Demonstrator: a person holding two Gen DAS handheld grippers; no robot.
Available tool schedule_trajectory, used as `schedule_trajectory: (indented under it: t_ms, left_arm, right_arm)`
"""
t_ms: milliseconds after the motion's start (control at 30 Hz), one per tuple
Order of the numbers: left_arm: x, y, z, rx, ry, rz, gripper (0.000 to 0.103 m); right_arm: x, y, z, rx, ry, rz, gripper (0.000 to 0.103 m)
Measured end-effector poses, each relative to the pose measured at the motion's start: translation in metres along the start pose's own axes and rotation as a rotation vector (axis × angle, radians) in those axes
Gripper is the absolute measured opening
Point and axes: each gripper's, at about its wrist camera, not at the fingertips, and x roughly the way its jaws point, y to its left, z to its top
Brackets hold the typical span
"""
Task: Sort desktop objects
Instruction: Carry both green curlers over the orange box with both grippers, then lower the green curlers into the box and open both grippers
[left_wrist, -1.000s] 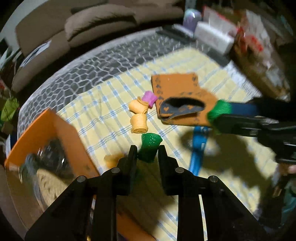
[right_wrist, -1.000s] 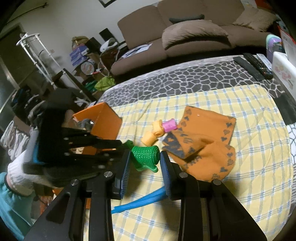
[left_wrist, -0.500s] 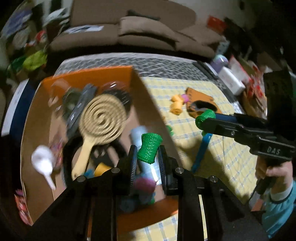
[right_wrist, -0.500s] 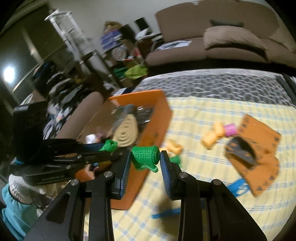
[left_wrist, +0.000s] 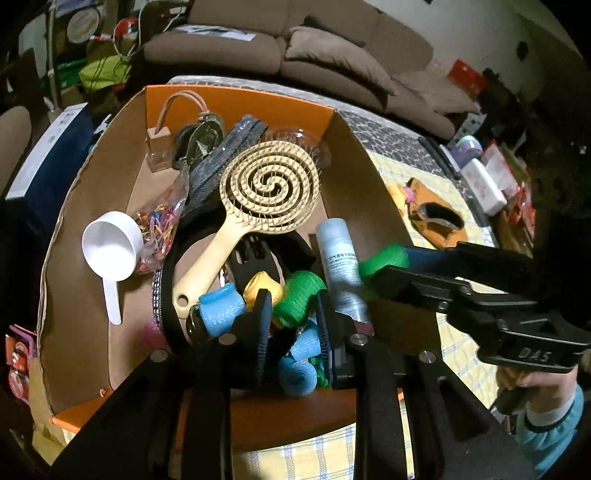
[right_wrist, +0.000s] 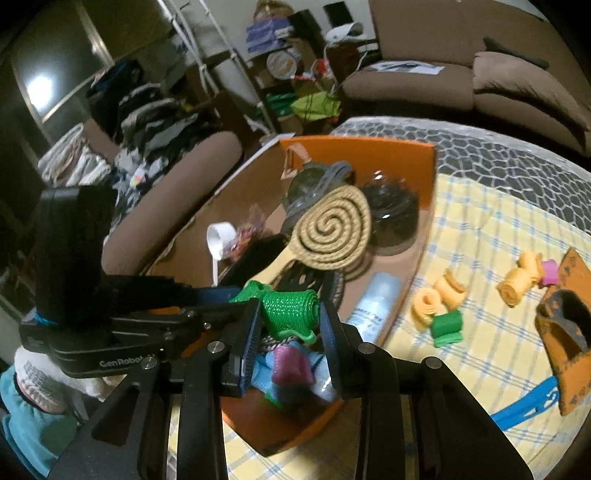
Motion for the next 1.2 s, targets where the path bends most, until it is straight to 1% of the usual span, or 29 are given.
schedule_trajectory:
  t_ms: [100,200,267,300,367,400,467,533,633,667,700,800,833,867,900,933,967,1200]
  left_arm:
    - [-0.004,0.003,0.000,-0.013,-0.017,-0.003,0.028]
    - [-0.010,0.007,0.001,-0.035,-0.043,-0.007,0.030]
    - [-0.013,0.009,0.001,-0.049,-0.059,-0.009,0.040]
    - [-0.014,0.009,0.001,-0.052,-0.062,-0.007,0.042]
    - [-0.014,0.007,0.001,-0.052,-0.066,0.002,0.046]
    - [-0.013,0.006,0.002,-0.050,-0.066,0.009,0.047]
    - [-0.013,0.003,0.002,-0.043,-0.071,0.029,0.055]
    - [-0.015,0.001,0.002,-0.035,-0.079,0.044,0.058]
    - [-0.016,-0.002,0.002,-0.021,-0.093,0.064,0.066]
    - [-0.016,-0.005,0.002,-0.007,-0.098,0.073,0.067]
    - [-0.015,-0.007,0.002,0.007,-0.102,0.084,0.068]
    - [-0.013,-0.013,0.002,0.037,-0.105,0.102,0.075]
    - [-0.013,-0.015,0.002,0.040,-0.105,0.100,0.081]
    - [-0.012,-0.017,0.002,0.040,-0.106,0.097,0.091]
    - [-0.012,-0.019,0.002,0.041,-0.108,0.095,0.095]
    - [-0.011,-0.021,0.002,0.044,-0.111,0.092,0.103]
    - [-0.011,-0.024,0.002,0.048,-0.117,0.090,0.103]
    - [-0.011,-0.040,0.005,0.059,-0.140,0.076,0.103]
  right_arm:
    - [0.002,-0.001,0.001,0.011,-0.003,-0.009,0.035]
    - [-0.003,-0.005,0.002,0.022,-0.022,-0.019,0.042]
    - [-0.009,-0.008,0.004,0.030,-0.038,-0.026,0.046]
    - [-0.012,-0.009,0.004,0.033,-0.045,-0.030,0.048]
    - [-0.019,-0.013,0.005,0.039,-0.062,-0.048,0.059]
    - [-0.021,-0.014,0.005,0.041,-0.068,-0.056,0.062]
    - [-0.026,-0.018,0.006,0.045,-0.079,-0.072,0.073]
    - [-0.031,-0.021,0.005,0.041,-0.087,-0.109,0.080]
    - [-0.035,-0.022,0.004,0.030,-0.094,-0.156,0.083]
    - [-0.037,-0.024,0.003,0.028,-0.096,-0.170,0.084]
    - [-0.038,-0.025,0.002,0.027,-0.098,-0.175,0.084]
    - [-0.041,-0.028,0.000,0.023,-0.099,-0.196,0.089]
    - [-0.042,-0.029,-0.001,0.021,-0.099,-0.206,0.091]
    - [-0.043,-0.029,-0.002,0.018,-0.098,-0.215,0.093]
    - [-0.043,-0.030,-0.002,0.016,-0.095,-0.222,0.095]
    - [-0.044,-0.031,-0.003,0.015,-0.094,-0.226,0.100]
    - [-0.045,-0.032,-0.004,0.016,-0.095,-0.228,0.103]
    - [-0.052,-0.041,-0.010,0.021,-0.092,-0.252,0.102]
